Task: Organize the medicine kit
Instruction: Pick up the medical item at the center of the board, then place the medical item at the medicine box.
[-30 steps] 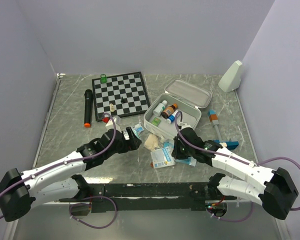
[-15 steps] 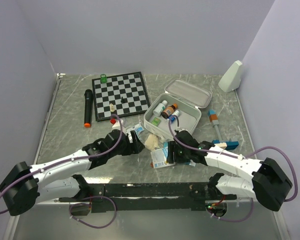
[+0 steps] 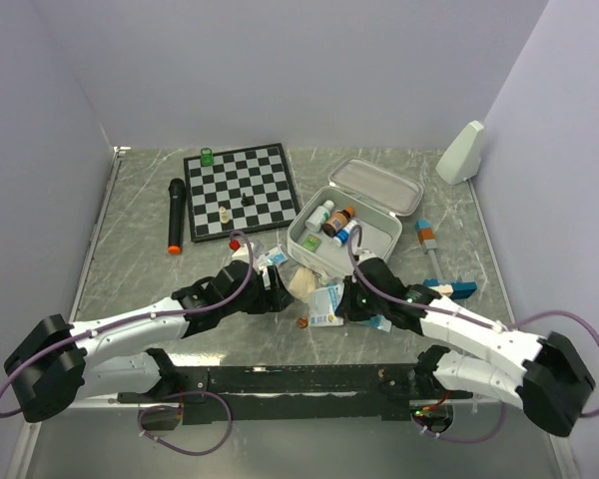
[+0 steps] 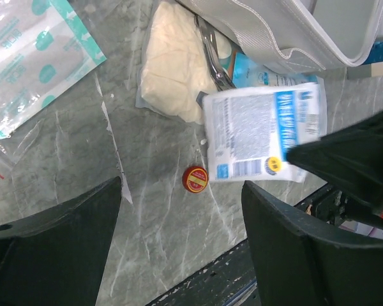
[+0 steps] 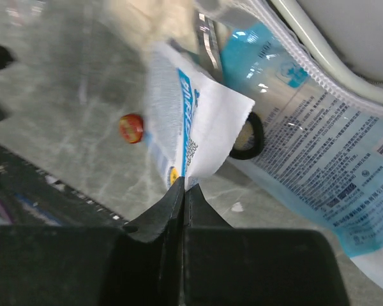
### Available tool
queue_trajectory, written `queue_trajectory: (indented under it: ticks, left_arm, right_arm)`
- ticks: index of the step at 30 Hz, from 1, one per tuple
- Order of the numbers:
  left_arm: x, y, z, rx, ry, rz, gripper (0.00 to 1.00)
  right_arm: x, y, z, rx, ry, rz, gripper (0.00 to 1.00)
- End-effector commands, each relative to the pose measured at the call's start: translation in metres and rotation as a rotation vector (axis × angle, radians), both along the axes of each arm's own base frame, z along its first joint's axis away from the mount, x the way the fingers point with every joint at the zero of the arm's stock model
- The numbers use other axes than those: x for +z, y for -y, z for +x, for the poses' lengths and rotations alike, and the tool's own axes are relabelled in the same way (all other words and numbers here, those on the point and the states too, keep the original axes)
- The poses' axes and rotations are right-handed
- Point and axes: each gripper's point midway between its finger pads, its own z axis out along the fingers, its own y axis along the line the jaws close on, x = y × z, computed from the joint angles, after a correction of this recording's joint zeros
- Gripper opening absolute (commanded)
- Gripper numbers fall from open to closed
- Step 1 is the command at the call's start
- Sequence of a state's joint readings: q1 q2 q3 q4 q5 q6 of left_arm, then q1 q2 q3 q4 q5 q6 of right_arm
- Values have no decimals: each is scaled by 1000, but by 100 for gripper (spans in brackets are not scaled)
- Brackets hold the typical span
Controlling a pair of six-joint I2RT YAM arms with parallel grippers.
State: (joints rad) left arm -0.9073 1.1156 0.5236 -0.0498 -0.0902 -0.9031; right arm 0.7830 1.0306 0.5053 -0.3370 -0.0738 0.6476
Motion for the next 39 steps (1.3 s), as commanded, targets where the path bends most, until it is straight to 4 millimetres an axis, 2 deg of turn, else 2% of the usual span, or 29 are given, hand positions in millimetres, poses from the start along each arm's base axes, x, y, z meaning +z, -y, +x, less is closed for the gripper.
queue_trajectory:
  ticks: [1,5,6,8,11,14,16,18,20,28,35,39]
  left_arm:
    - [18,6,3,-8,48,-40,80]
    - [27,3,6,6,72,-44,80]
    - [30,3,7,9,78,-49,80]
    - [36,3,7,9,91,-60,80]
    - [42,1,8,11,107,-68,81]
    - [42,0,8,9,113,-61,81]
    - [41,0,7,2,111,-57,81]
    - [41,-2,7,2,117,-47,81]
    - [42,-5,7,8,124,-40,81]
    - [50,-19,4,25,170,-43,82]
    - [47,-25,1,30,181,-47,83]
    - [45,-24,1,27,174,-41,83]
  right_arm:
    - [65,-10,6,46,145,110,0]
    - [125,3,17,44,272,75,0]
    - [138,14,26,7,315,23,0]
    - [155,29,39,-37,368,-71,0]
    - [168,56,66,-122,436,-276,0]
    - [160,88,98,-234,460,-600,0]
    - [155,102,117,-242,488,-809,0]
    - [151,106,129,-241,490,-947,0]
    - [143,101,141,-210,495,-1018,0]
    - [110,89,167,-128,464,-1145,0]
    - [60,77,163,-65,354,-1085,0]
    - [49,81,167,-107,282,-1051,0]
